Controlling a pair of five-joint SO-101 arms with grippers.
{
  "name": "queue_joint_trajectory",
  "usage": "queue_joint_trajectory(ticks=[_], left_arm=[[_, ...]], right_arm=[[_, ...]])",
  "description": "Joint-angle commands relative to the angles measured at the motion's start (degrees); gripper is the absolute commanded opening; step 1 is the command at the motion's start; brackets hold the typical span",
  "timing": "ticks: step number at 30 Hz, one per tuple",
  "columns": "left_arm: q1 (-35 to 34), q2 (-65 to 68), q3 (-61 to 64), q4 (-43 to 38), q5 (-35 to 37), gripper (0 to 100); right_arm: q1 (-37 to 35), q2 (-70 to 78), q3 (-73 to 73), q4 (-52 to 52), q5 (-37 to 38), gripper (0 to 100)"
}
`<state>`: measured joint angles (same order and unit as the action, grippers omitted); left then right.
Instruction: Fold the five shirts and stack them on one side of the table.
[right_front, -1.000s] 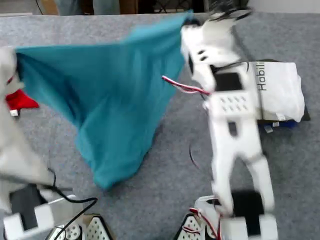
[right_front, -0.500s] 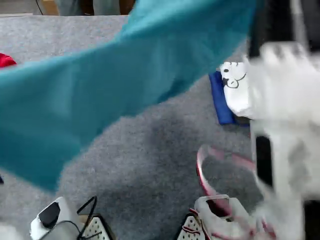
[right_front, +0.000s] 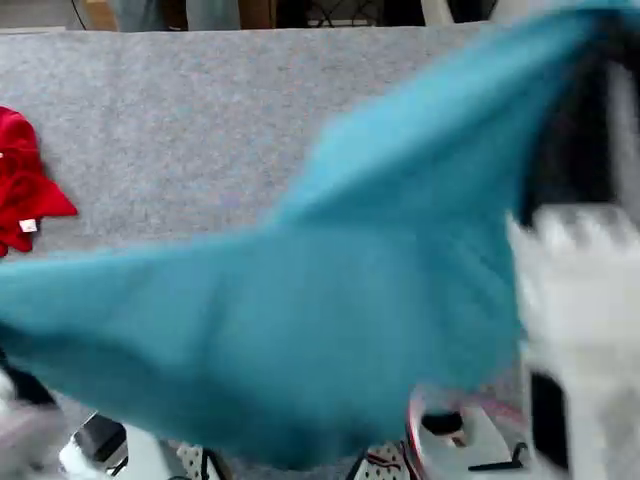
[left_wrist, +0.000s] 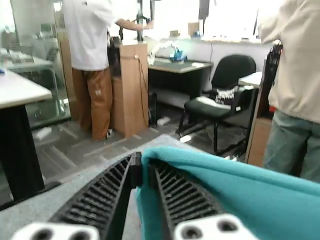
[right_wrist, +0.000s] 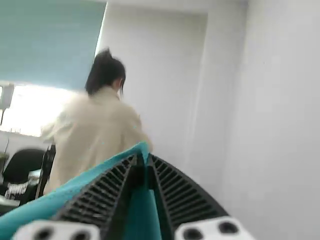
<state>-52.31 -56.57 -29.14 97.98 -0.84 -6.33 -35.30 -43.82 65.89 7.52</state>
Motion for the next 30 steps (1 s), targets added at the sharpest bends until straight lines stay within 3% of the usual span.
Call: queue_joint_trajectory(ticks=[1, 5, 9, 12, 14, 17, 23, 30], left_arm=[[0.7, 1.1, 17.8, -11.3, 2.2, 3], [9.0, 7.1, 44.2, -36.4, 1.9, 3], [16.8, 14.9, 59.6, -62.7, 2.3, 3], [19.9, 21.4, 61.1, -78.3, 2.4, 3], [21.8, 25.8, 59.5, -83.9, 2.1, 3], [23.9, 31.8, 56.2, -82.6, 2.0, 3], [22.5, 36.2, 56.0, -69.9, 1.7, 3], [13.8, 33.1, 61.6, -54.4, -15.5, 3]], right_arm=[[-0.4, 4.7, 18.2, -7.4, 0.4, 1.4], [-0.4, 10.4, 40.6, -29.5, 0.4, 1.4], [-0.4, 18.6, 54.1, -55.6, 0.4, 1.4], [-0.9, 28.0, 52.7, -62.4, 0.4, 1.4], [-1.0, 33.8, 47.6, -62.3, 0.2, 1.4], [-1.6, 40.1, 38.4, -56.2, 0.1, 1.4], [-8.6, 47.4, 27.6, -32.6, 0.0, 1.5], [-20.6, 48.0, 29.4, -8.6, -6.0, 1.5]])
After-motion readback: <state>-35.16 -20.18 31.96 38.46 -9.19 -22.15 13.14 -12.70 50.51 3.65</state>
